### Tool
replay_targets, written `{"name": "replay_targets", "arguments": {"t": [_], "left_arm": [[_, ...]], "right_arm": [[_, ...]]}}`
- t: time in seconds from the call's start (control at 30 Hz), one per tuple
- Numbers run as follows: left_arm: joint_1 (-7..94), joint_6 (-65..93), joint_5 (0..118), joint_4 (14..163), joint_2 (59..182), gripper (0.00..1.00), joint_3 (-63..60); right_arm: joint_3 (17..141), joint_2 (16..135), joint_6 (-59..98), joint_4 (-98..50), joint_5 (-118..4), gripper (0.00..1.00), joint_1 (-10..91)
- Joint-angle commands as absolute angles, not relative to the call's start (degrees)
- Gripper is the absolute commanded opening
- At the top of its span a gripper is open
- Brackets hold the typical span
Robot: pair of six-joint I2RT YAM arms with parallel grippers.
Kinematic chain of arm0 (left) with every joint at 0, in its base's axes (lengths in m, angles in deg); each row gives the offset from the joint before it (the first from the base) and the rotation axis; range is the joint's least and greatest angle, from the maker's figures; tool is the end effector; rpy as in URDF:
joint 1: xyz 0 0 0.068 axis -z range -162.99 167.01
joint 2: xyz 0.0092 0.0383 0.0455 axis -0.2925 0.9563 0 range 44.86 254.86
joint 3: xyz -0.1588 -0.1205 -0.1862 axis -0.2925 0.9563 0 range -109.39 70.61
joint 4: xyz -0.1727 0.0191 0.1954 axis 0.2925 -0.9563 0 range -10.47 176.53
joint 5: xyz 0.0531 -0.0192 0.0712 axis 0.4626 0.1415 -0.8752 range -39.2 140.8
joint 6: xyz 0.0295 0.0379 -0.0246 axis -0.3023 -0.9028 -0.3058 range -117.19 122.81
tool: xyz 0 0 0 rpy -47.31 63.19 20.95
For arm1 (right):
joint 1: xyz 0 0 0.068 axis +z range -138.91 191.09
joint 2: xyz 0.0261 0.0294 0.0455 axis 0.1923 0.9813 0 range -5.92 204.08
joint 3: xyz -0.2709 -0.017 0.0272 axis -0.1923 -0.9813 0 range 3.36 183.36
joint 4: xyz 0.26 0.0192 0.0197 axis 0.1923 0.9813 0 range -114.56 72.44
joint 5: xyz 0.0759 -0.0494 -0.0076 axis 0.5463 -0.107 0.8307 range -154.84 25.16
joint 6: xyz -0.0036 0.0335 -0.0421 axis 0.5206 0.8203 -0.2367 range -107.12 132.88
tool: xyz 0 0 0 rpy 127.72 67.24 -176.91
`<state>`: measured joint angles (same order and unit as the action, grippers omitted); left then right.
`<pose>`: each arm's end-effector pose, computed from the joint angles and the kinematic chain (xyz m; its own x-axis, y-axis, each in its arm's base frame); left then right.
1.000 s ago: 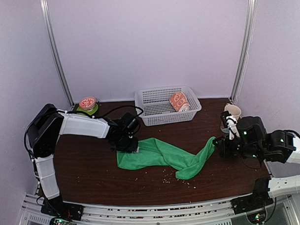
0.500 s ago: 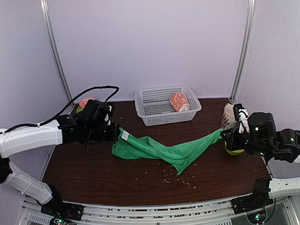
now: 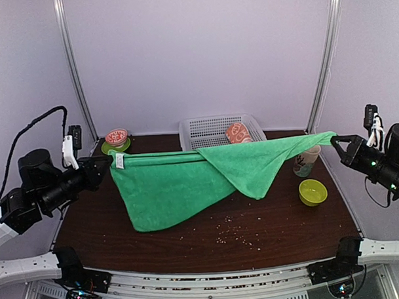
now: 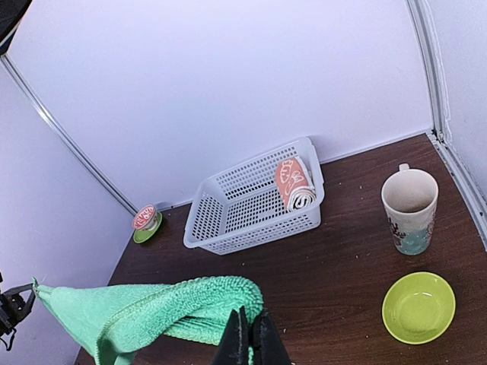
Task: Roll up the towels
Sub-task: Pick up the towel from the center of the board.
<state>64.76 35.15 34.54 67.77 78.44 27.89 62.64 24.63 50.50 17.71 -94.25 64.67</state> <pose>0.1009 -0.0962 0.3395 -0.3759 -0.3500 -0.8580 0.3835 0.7842 -0.4879 0.0619 0.0545 0.3934 -0.3648 0.4011 -0.8402 -0.2459 0.8289 0.5025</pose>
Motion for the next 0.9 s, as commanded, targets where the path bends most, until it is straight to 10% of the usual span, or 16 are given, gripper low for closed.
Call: {"name": "replay_targets", "arguments": {"t": [0.0,0.47,0.87], "left_arm": [[64.56,34.27,36.26,69.74,80.52,0.0,33.36],[75.06,26.01,53.62,81.3,102.64,0.0,32.73],[81.43,33.07,48.63,83.99,96.27,0.0,41.28]], "right_arm": [[60.51,26.98,51.77,19.93,-93.43,0.0,64.18],[63.43,35.15,59.37,8.67,-100.14,0.0,56.29],[56.12,52.56,61.5,4.87,-75.34,0.0,42.29]]}}
